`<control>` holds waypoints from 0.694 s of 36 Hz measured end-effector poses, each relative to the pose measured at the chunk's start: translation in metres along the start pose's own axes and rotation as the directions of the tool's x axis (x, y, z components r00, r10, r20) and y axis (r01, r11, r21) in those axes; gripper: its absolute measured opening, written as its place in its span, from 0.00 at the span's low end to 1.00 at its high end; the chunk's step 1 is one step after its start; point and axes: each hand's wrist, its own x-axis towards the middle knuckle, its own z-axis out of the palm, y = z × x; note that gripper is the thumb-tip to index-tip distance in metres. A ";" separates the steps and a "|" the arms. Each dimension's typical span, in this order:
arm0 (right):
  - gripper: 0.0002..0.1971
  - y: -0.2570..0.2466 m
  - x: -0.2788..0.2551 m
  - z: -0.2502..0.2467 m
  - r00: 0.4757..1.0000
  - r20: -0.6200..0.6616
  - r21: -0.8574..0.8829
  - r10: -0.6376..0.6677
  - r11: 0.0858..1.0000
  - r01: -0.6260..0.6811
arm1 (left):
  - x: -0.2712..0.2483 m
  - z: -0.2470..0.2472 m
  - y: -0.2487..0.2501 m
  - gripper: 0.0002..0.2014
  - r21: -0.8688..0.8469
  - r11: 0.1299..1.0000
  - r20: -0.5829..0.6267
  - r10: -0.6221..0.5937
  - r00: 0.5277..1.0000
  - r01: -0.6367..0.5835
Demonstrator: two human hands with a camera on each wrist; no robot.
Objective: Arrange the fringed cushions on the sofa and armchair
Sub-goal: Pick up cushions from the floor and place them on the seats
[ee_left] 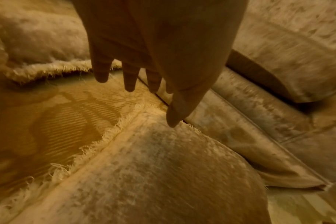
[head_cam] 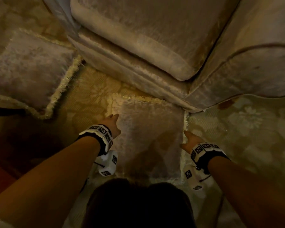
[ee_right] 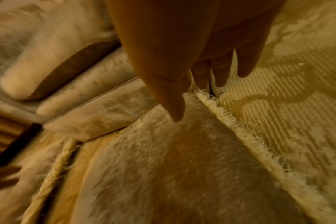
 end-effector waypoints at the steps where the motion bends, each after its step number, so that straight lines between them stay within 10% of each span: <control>1: 0.34 0.003 0.014 0.005 1.000 -0.016 0.015 0.009 1.000 -0.009 | 0.013 0.006 -0.001 0.40 -0.021 1.000 0.002 -0.009 1.000 0.010; 18: 0.31 -0.002 0.138 0.054 0.990 -0.076 0.106 0.119 0.988 -0.110 | 0.127 0.074 -0.030 0.38 -0.034 0.991 0.084 -0.127 0.988 0.130; 22: 0.09 0.009 0.143 0.057 0.982 -0.109 0.189 0.157 0.973 -0.135 | 0.129 0.074 -0.029 0.21 -0.043 0.993 0.047 -0.106 0.993 0.108; 25: 0.12 0.015 0.140 0.063 0.974 -0.129 0.257 0.188 0.955 -0.150 | 0.125 0.077 -0.029 0.10 0.000 0.993 -0.010 -0.121 0.993 0.121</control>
